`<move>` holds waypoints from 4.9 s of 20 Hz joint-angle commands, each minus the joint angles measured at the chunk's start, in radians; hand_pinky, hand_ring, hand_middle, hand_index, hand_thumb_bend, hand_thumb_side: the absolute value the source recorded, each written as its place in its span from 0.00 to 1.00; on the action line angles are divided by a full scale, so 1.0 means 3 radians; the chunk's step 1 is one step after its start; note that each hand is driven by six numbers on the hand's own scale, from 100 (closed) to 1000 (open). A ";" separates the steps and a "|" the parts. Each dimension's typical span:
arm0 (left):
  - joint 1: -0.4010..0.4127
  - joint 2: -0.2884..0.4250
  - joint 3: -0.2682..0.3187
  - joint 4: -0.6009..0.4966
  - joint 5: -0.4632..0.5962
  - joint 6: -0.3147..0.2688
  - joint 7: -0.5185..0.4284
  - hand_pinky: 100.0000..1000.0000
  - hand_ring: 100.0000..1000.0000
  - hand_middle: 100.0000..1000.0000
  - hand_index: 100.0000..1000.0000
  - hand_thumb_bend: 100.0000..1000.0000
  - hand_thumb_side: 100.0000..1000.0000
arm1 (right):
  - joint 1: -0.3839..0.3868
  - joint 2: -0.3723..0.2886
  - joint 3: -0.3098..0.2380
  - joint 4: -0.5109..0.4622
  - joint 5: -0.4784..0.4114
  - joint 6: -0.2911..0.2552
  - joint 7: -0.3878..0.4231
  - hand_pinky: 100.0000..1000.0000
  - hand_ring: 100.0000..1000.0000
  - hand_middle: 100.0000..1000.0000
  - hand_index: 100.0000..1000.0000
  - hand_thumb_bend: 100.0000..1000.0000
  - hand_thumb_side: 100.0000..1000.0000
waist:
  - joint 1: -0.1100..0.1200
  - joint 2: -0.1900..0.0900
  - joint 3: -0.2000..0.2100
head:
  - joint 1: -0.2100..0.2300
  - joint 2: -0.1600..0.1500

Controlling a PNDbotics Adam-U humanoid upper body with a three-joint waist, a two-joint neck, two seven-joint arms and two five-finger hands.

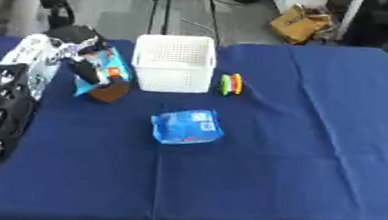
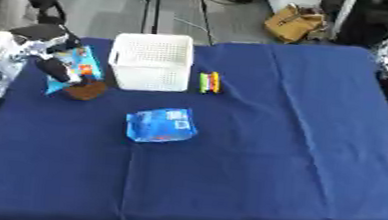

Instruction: Pick up objects on the table and place them in the box.

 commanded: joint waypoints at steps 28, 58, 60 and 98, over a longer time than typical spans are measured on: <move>-0.0466 -0.0012 0.0105 -0.0068 0.0540 0.0351 0.1818 0.48 0.34 0.24 0.45 0.23 0.31 | -0.0140 -0.0062 0.0036 -0.0141 -0.0033 -0.0025 0.0052 0.49 0.63 0.67 0.83 0.00 0.68 | 0.0146 0.0490 -0.0191 | 0.0132 -0.0232; -0.0443 0.0091 0.0197 -0.0069 0.0246 0.0523 0.2162 0.84 0.91 0.93 0.93 0.84 0.97 | -0.0135 -0.0039 0.0029 -0.0134 -0.0032 -0.0022 0.0061 0.49 0.63 0.66 0.83 0.00 0.68 | 0.0205 0.0583 -0.0322 | 0.0096 -0.0320; -0.0409 0.0127 0.0181 -0.0143 0.0380 0.0488 0.2143 0.83 0.89 0.91 0.92 0.79 0.95 | -0.0126 -0.0037 0.0024 -0.0124 -0.0030 -0.0022 0.0058 0.49 0.63 0.66 0.83 0.00 0.68 | 0.0195 0.0556 -0.0292 | 0.0082 -0.0308; 0.1338 0.0304 0.0280 -0.2189 0.3059 -0.0020 0.0606 0.57 0.64 0.62 0.74 0.43 0.90 | -0.0154 -0.0135 0.0116 0.0047 -0.0050 -0.0050 0.0224 0.50 0.64 0.67 0.83 0.00 0.68 | -0.0060 0.0134 0.0377 | 0.0080 0.0023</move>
